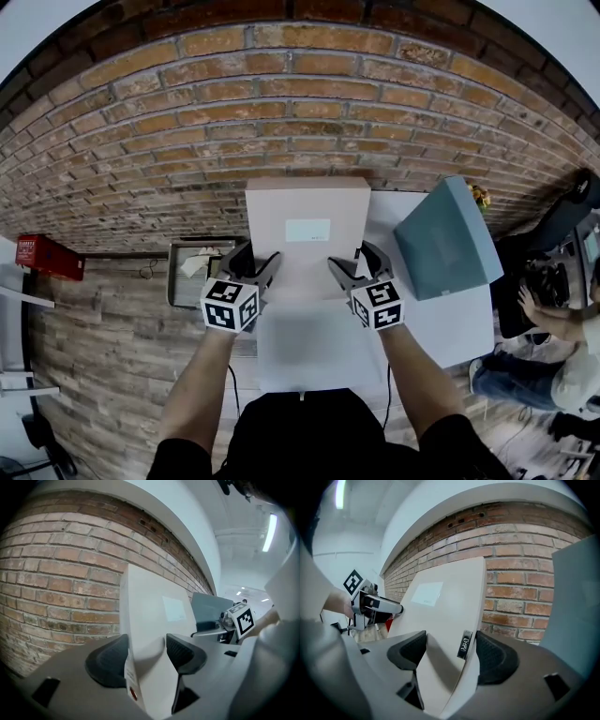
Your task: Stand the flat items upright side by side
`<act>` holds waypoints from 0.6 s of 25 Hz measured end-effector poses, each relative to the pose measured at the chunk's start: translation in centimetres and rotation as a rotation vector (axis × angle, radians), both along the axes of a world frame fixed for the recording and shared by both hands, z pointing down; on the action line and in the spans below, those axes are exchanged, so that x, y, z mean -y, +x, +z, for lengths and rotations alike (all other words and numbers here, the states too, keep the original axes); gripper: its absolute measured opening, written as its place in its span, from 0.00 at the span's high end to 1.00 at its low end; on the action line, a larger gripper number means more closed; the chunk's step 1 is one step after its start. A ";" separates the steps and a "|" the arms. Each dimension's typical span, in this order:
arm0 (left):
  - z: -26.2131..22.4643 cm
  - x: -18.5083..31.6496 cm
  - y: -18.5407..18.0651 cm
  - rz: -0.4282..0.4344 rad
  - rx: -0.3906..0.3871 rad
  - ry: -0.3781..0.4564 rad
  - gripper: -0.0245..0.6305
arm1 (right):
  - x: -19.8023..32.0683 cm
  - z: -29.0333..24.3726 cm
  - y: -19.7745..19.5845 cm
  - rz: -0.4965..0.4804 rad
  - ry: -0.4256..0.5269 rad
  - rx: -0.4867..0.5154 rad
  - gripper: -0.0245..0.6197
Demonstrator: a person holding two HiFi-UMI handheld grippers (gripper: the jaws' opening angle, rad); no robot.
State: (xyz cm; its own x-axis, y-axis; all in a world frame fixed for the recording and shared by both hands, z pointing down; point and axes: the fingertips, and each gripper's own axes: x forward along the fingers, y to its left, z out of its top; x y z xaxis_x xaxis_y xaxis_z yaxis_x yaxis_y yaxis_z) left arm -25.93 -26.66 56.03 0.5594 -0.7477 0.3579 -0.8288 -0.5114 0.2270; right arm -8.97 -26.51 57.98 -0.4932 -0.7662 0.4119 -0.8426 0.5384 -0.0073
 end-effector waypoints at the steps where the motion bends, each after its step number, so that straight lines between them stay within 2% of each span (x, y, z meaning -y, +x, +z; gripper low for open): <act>1: 0.2 -0.4 0.0 0.008 0.004 -0.001 0.57 | -0.3 0.0 0.1 0.000 0.006 -0.008 0.44; 6: 0.5 -1.7 0.1 0.030 -0.003 0.011 0.60 | -1.8 -0.3 0.5 0.042 0.078 -0.062 0.45; 10: 0.2 -1.8 0.1 0.025 -0.015 0.019 0.60 | -2.6 -0.7 0.3 0.059 0.103 -0.067 0.46; 15: -1.0 -1.1 0.8 0.044 -0.005 0.068 0.60 | -2.3 -1.3 1.2 0.072 0.154 -0.113 0.47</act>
